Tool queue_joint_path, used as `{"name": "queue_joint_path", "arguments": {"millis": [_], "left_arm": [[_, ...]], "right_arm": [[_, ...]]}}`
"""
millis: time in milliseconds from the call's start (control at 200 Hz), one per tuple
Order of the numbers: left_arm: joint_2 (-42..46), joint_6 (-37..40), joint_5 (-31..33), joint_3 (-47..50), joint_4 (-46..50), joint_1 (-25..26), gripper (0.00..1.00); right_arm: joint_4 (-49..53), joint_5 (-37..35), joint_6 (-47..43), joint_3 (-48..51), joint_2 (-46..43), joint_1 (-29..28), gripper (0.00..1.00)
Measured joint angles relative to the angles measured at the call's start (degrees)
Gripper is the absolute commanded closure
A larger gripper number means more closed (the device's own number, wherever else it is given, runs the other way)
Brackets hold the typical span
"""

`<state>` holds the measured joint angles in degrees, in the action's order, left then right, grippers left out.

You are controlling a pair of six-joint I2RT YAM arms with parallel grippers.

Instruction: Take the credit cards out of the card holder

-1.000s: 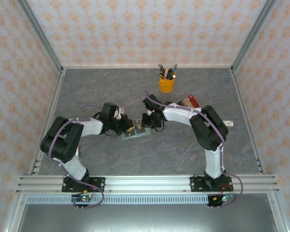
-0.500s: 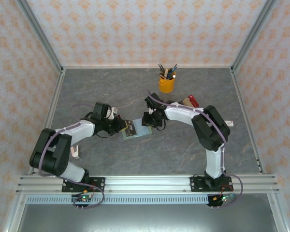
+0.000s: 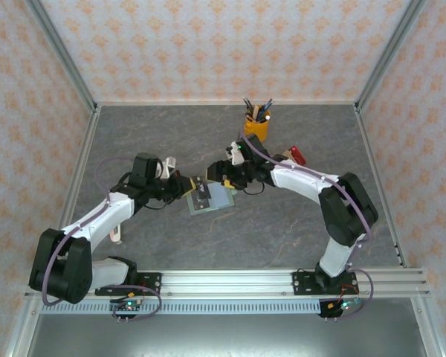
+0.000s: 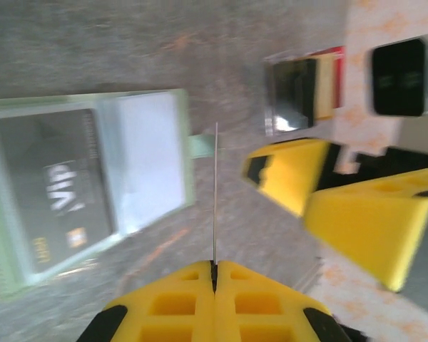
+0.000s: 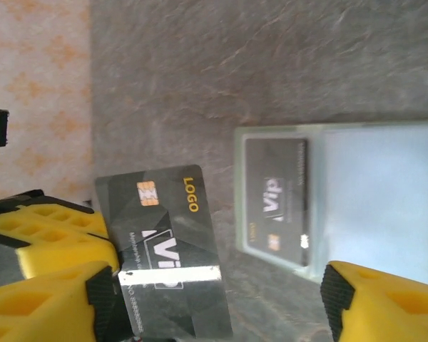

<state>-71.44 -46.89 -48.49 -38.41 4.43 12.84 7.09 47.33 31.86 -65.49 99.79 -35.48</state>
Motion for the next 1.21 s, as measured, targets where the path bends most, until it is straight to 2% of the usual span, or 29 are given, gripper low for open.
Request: {"name": "queue_joint_path", "arguments": {"millis": [105, 185, 260, 440, 621, 686, 761, 816, 886, 1021, 1206], "left_arm": [[0.04, -4.42, -2.58, 0.02, -5.62, 0.0, 1.0], [0.02, -7.41, -4.09, 0.2, -9.99, 0.0, 1.0], [0.02, -9.14, -4.9, 0.22, -12.37, 0.0, 1.0], [-0.35, -10.36, -5.35, 0.22, -13.35, 0.0, 1.0], [-0.72, -10.08, -5.29, 0.15, -12.63, -0.15, 1.0], [-0.72, -8.52, -4.81, -0.61, -9.25, -0.15, 0.83], [-0.57, -5.03, -3.17, -2.78, -3.13, -0.11, 0.59], [-0.13, -1.22, -0.55, -4.96, 2.34, -0.11, 0.43], [0.96, 2.6, 3.52, -7.63, 8.94, -0.13, 0.28], [2.73, 8.52, 11.45, -11.08, 18.64, -0.15, 0.12], [2.75, 12.04, 19.96, -11.67, 26.03, -0.15, 0.0]], "right_arm": [[-4.48, 3.65, 3.15, 2.23, -0.66, 0.68, 0.17], [-8.07, 5.86, 5.77, 3.04, -1.03, 1.33, 0.22], [-11.41, 7.69, 8.02, 3.58, -1.51, 1.86, 0.34], [-18.14, 10.6, 12.96, 4.61, -2.29, 2.54, 0.7], [-19.41, 11.23, 14.23, 4.72, -2.58, 2.91, 0.95], [-17.7, 11.08, 12.57, 4.17, -2.82, 2.84, 1.0], [-12.81, 9.25, 8.9, 2.82, -3.41, 2.73, 1.0], [-7.43, 5.55, 4.24, 1.14, -4.04, 2.86, 1.0], [0.11, -1.42, -1.92, -1.51, -4.9, 2.95, 1.0], [11.61, -16.61, -14.08, -5.31, -6.71, 4.09, 1.0], [20.9, -30.56, -28.39, -6.51, -7.61, 9.62, 1.0]]}}
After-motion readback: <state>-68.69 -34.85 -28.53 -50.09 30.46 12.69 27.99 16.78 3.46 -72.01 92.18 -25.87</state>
